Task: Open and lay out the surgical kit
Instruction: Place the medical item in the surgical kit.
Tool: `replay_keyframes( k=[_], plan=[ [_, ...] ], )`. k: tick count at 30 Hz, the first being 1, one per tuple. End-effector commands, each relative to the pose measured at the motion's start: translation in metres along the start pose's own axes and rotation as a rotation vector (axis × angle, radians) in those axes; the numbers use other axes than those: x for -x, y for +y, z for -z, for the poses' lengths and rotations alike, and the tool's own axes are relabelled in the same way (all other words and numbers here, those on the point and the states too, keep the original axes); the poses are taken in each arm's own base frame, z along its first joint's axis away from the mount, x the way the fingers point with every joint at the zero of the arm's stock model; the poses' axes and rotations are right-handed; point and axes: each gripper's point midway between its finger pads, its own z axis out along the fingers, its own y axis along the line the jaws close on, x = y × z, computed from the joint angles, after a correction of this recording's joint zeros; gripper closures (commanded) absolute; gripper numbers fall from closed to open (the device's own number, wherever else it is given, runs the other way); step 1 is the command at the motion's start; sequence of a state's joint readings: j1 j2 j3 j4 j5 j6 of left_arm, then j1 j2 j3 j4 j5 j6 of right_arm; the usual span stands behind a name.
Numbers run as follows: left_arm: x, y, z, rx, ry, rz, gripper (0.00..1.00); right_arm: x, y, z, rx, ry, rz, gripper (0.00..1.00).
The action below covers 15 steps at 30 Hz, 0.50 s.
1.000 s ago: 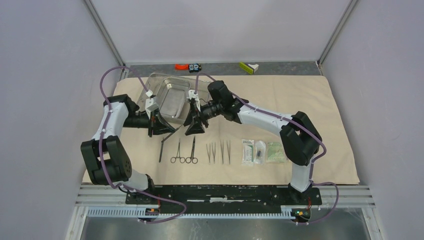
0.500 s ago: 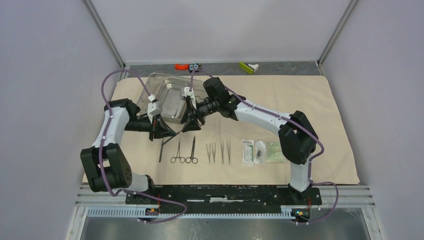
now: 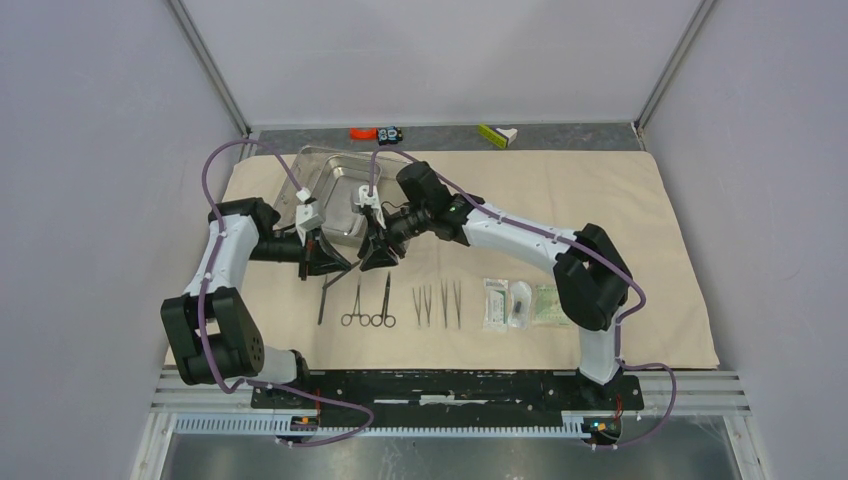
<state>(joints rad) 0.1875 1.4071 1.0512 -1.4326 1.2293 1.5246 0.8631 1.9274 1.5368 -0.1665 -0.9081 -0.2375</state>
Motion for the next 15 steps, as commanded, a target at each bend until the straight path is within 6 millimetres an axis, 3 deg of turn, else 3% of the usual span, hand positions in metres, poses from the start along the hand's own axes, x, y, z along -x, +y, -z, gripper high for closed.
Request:
replay_keyframes(
  k=[1,7,15],
  plan=[
    [0.0009,-0.0002,-0.0005,0.004,0.002,-0.013,0.98,0.0096,-0.0061,-0.0032,-0.010,-0.013,0.028,0.59],
    [-0.0017,0.0006,-0.0007,0.001,0.010,-0.008,0.98,0.0093,-0.0056,-0.0057,-0.004,-0.015,0.022,0.65],
    [-0.0050,0.0015,-0.0005,0.000,0.023,-0.009,0.98,0.0150,-0.0041,-0.0058,0.003,-0.024,0.024,0.65]
  ],
)
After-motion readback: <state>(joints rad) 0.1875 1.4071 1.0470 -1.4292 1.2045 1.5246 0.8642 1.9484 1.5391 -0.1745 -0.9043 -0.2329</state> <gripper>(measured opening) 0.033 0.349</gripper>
